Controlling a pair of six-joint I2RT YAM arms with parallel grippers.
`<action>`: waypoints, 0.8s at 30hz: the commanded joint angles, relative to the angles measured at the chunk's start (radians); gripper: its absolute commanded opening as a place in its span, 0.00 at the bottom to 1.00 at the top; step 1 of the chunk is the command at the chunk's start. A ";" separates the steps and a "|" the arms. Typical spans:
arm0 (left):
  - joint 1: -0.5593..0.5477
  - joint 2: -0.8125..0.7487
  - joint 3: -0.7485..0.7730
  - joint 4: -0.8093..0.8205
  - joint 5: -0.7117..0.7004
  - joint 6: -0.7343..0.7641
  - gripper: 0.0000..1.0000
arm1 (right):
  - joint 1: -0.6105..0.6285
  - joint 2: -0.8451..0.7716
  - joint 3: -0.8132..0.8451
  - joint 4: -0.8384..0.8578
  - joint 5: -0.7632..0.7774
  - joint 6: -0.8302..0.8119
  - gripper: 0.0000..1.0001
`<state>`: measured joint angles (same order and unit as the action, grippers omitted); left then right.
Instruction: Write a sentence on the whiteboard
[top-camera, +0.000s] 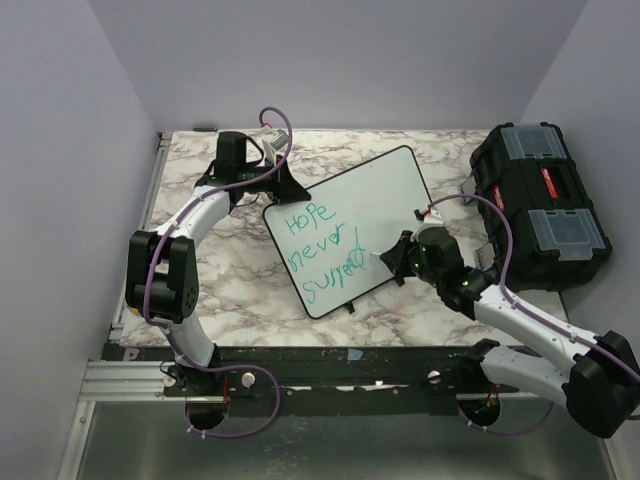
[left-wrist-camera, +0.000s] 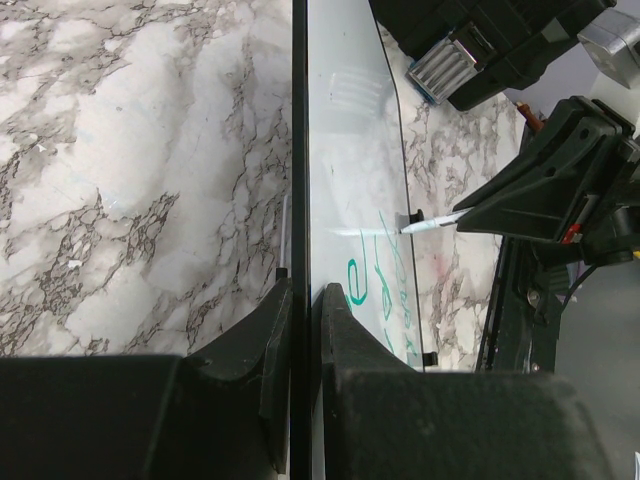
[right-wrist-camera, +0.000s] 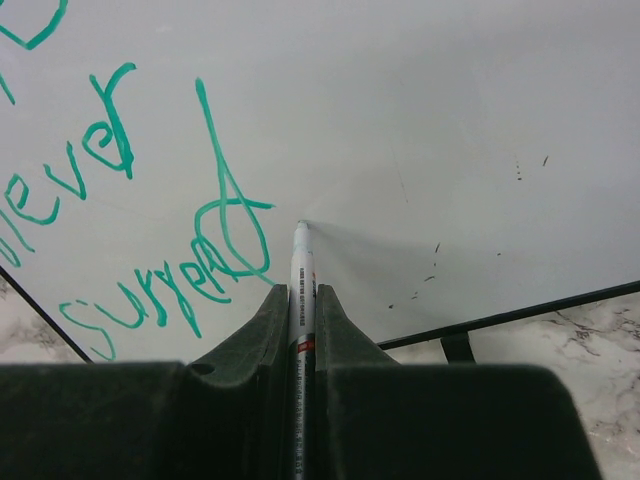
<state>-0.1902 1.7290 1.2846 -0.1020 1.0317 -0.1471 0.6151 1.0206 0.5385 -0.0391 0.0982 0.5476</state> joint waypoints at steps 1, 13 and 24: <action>-0.008 0.011 0.019 0.072 -0.058 0.135 0.00 | 0.000 0.027 0.033 0.063 -0.025 -0.004 0.01; -0.007 0.006 0.015 0.067 -0.063 0.139 0.00 | 0.000 0.069 0.034 0.018 0.061 0.002 0.01; -0.007 0.006 0.015 0.062 -0.071 0.139 0.00 | 0.000 0.072 0.071 -0.053 0.164 0.006 0.01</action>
<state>-0.1902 1.7294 1.2846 -0.1043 1.0248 -0.1467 0.6159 1.0706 0.5797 -0.0296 0.1883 0.5568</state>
